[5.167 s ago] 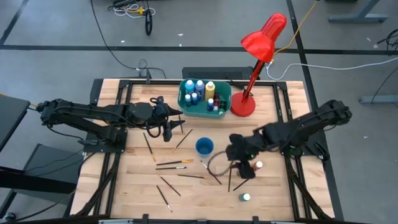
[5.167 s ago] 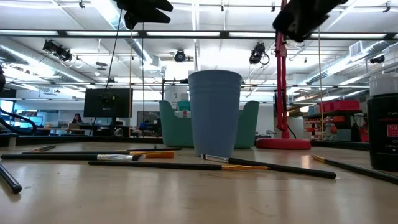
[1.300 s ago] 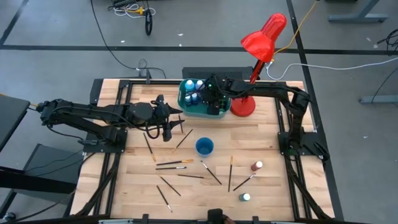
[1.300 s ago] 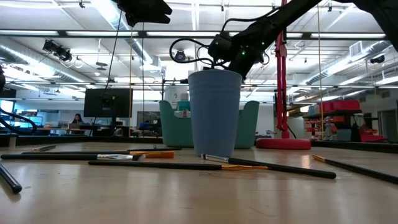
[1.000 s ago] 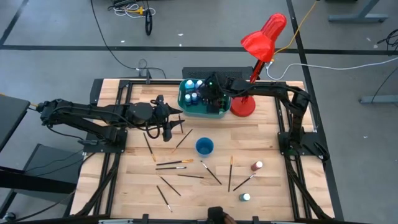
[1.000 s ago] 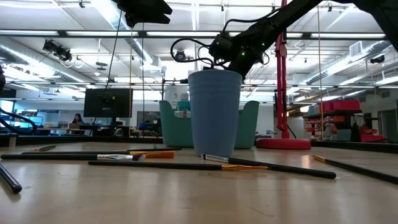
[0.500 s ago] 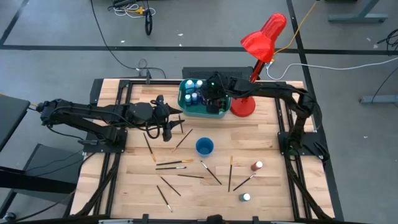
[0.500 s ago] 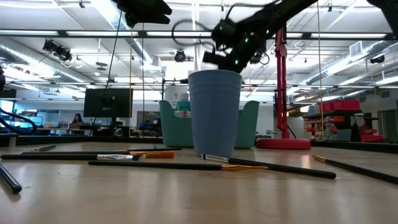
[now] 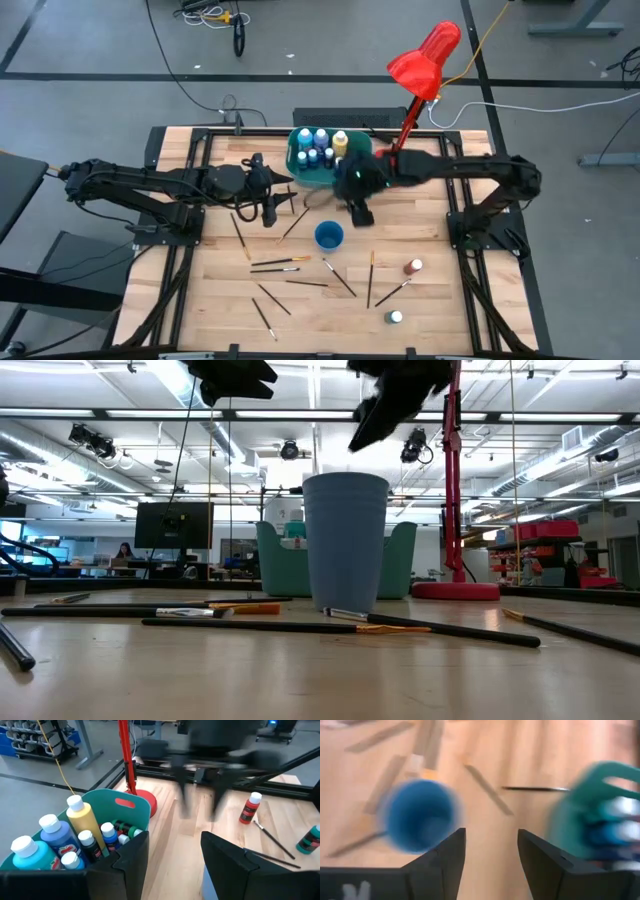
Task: Pick & Place Paint Supplies
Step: Put the red paint bottle into the green bin
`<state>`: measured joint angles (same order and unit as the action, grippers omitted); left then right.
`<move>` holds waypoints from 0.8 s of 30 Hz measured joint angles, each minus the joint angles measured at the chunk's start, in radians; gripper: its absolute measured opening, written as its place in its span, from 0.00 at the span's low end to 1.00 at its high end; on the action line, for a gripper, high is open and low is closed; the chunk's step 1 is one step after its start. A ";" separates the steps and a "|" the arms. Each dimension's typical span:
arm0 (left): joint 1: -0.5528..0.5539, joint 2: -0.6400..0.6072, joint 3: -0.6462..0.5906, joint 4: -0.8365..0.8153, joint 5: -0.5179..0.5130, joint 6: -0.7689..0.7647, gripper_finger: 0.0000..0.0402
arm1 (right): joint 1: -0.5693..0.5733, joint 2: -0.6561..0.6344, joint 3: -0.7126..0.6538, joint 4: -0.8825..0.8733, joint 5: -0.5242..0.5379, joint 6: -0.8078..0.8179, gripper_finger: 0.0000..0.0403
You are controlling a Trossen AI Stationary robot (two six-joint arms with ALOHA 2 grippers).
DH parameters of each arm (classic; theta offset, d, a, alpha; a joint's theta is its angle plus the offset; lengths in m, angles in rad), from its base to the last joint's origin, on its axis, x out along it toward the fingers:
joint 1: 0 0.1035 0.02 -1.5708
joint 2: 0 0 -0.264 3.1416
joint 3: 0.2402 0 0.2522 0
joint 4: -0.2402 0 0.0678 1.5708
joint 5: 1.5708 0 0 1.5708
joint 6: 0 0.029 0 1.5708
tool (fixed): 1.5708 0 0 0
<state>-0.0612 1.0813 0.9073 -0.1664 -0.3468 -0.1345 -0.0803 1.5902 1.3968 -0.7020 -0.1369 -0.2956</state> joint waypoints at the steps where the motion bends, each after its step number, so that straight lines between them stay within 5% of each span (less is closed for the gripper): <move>1: 0.000 0.000 0.000 0.001 0.000 -0.003 0.47 | 0.030 -0.007 0.000 -0.014 -0.003 0.031 0.45; 13: 0.000 0.000 0.000 0.000 0.000 -0.005 0.47 | 0.289 -0.028 0.000 -0.212 0.079 0.391 0.45; 24: 0.000 0.000 0.000 -0.001 0.000 -0.091 0.47 | 0.491 -0.032 -0.050 -0.692 0.082 0.947 0.42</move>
<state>-0.0612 1.0811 0.9073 -0.1671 -0.3466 -0.2252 0.4105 1.5583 1.3464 -1.3943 -0.0544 0.6511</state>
